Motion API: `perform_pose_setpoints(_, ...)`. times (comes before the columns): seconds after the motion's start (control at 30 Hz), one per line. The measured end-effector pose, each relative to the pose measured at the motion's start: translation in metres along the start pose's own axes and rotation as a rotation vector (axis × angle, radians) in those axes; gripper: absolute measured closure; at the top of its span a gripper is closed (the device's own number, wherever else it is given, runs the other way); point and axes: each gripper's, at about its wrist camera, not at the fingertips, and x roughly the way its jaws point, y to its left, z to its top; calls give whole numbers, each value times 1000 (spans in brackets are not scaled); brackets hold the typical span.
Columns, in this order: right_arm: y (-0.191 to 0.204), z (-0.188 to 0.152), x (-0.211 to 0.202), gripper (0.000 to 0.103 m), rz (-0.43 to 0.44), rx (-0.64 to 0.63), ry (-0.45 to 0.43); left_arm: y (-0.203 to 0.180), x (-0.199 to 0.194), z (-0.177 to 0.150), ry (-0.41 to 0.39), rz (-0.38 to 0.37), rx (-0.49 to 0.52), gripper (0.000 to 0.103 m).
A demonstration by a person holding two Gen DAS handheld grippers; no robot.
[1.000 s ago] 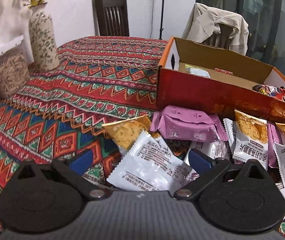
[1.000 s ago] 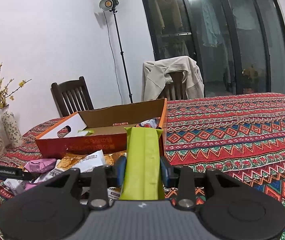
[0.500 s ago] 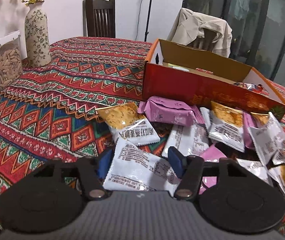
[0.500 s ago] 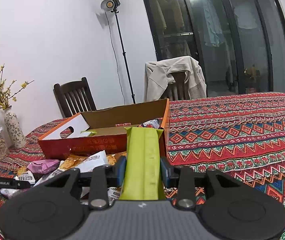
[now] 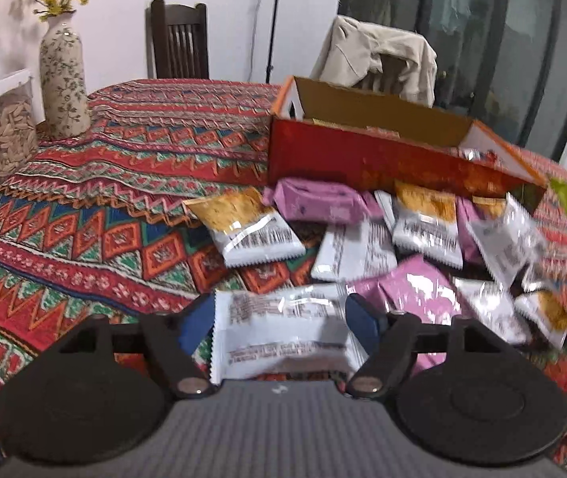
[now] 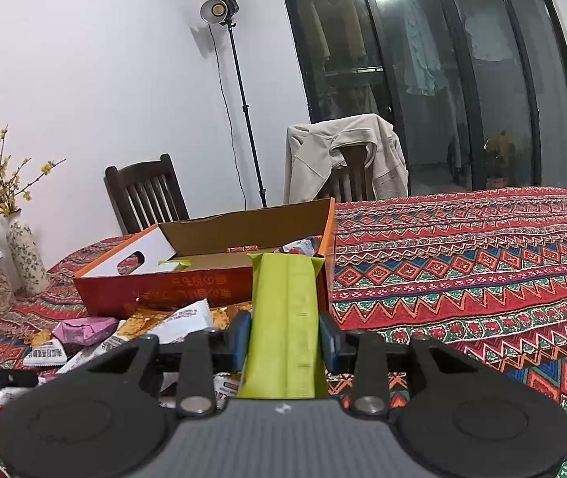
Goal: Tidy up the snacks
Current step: 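Grasp a white snack packet with the left tool while the right tool holds the green bar, then carry both held snacks into the box and open both tools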
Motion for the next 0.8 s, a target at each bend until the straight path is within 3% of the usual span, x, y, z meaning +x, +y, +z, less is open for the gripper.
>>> perform_pose_setpoints(0.07,0,0,0,68,-2,1,-1,-2,2,-4,-5,3,9,30)
perform_pose_setpoints(0.23,0,0,0,68,-5,0,1,-9,-2,-10,-27,-18,50,57)
perform_pose_setpoints(0.53,1,-1,-2,68,4,-6,-13,-7,-18,-9,-83,-39,52,72)
perform_pose_setpoints(0.8,8,3,-7,68,26,-36,-29,-6,-30,3,-131,-59,59,77)
